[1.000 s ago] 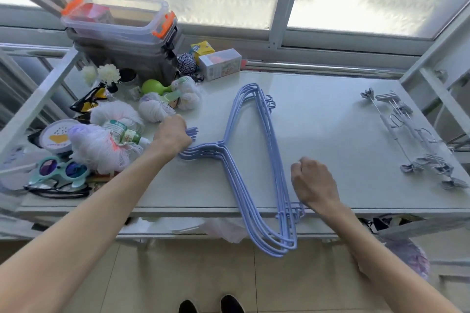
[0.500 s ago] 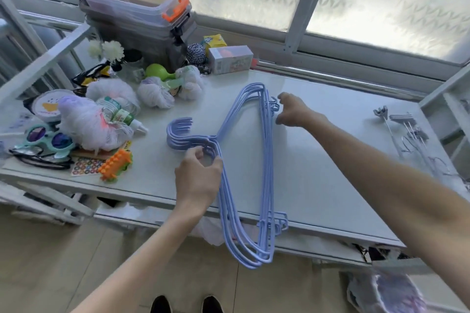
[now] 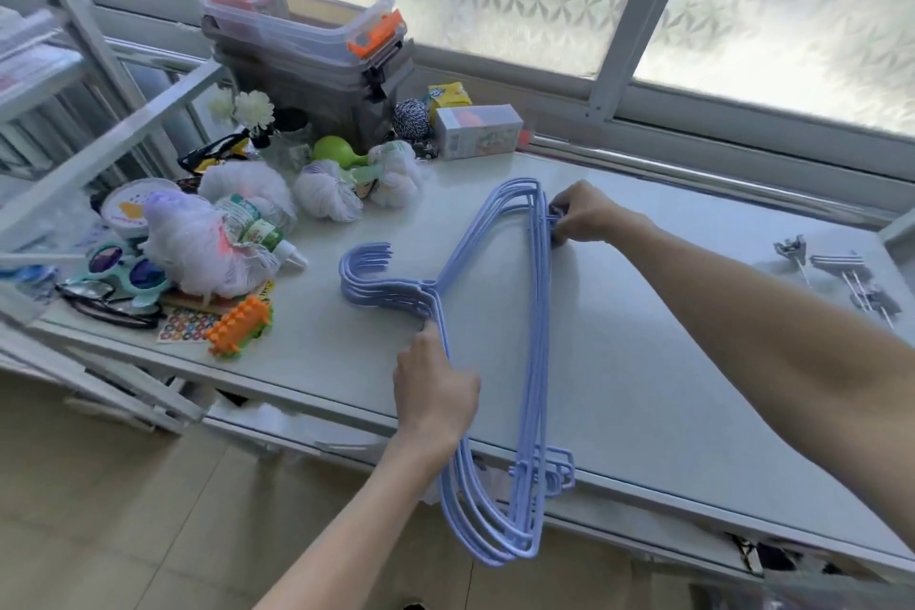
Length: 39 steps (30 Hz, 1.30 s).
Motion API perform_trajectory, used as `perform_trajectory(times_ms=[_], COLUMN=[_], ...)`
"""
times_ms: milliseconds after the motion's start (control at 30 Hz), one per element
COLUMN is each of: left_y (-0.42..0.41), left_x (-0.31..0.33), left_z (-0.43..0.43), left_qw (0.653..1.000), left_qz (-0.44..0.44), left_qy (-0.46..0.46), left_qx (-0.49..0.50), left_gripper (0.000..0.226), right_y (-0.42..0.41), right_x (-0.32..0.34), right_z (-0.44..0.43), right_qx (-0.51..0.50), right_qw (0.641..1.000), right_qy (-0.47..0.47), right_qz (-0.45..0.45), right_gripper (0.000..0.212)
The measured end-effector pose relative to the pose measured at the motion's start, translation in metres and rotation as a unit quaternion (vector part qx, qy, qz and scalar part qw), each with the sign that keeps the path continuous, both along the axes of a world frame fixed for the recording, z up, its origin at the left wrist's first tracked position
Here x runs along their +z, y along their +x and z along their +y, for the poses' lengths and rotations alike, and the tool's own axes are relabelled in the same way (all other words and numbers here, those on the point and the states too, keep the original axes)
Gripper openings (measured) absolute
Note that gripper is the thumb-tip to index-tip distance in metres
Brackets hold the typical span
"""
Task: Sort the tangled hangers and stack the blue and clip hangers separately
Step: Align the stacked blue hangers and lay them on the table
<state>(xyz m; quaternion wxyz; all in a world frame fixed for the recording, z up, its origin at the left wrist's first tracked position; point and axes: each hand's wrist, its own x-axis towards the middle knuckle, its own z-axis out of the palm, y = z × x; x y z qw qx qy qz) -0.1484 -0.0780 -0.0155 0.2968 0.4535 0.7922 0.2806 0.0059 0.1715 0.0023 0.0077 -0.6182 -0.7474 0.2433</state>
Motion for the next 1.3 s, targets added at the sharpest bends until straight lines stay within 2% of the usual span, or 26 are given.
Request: perform_trajectory(times_ms=[133,267,367,433,600,800,967,1200,1300], left_y=[0.000,-0.001,0.000,0.001,0.009,0.007,0.001,0.010,0.011], left_x=[0.000,0.000,-0.001,-0.001,0.000,0.001,0.000,-0.001,0.000], left_z=[0.001,-0.003,-0.004,-0.003,-0.001,-0.004,-0.003,-0.007,-0.007], left_qw=[1.000,1.000,0.999,0.999,1.000,0.999,0.999,0.998,0.998], left_qz=[0.010,0.013,0.008,0.001,-0.009,0.006,-0.022,-0.043,-0.036], left_qy=[-0.002,0.019,0.027,0.027,0.011,0.010,0.016,0.021,0.022], left_qx=[-0.006,0.014,0.026,0.026,0.023,0.032,0.042,0.040,0.041], left_gripper=[0.023,0.017,0.024,0.017,0.035,0.033,0.017,0.033,0.042], right_y=[0.004,0.003,0.000,-0.003,-0.012,-0.009,-0.007,-0.009,-0.011], right_x=[-0.003,-0.006,-0.006,-0.005,-0.003,-0.003,-0.008,-0.005,-0.001], right_z=[-0.002,-0.002,-0.001,0.000,-0.003,-0.011,-0.021,-0.015,-0.010], right_qx=[0.014,0.027,0.039,0.040,0.042,0.066,0.068,0.054,0.042], right_qw=[1.000,0.998,0.996,0.996,0.996,0.992,0.988,0.992,0.994], right_qy=[0.023,0.050,0.067,0.065,0.049,0.084,0.121,0.098,0.071], right_qz=[0.003,-0.011,-0.040,-0.053,-0.058,-0.069,-0.060,-0.061,-0.065], right_gripper=[0.035,0.040,0.039,0.036,0.030,0.035,0.040,0.039,0.021])
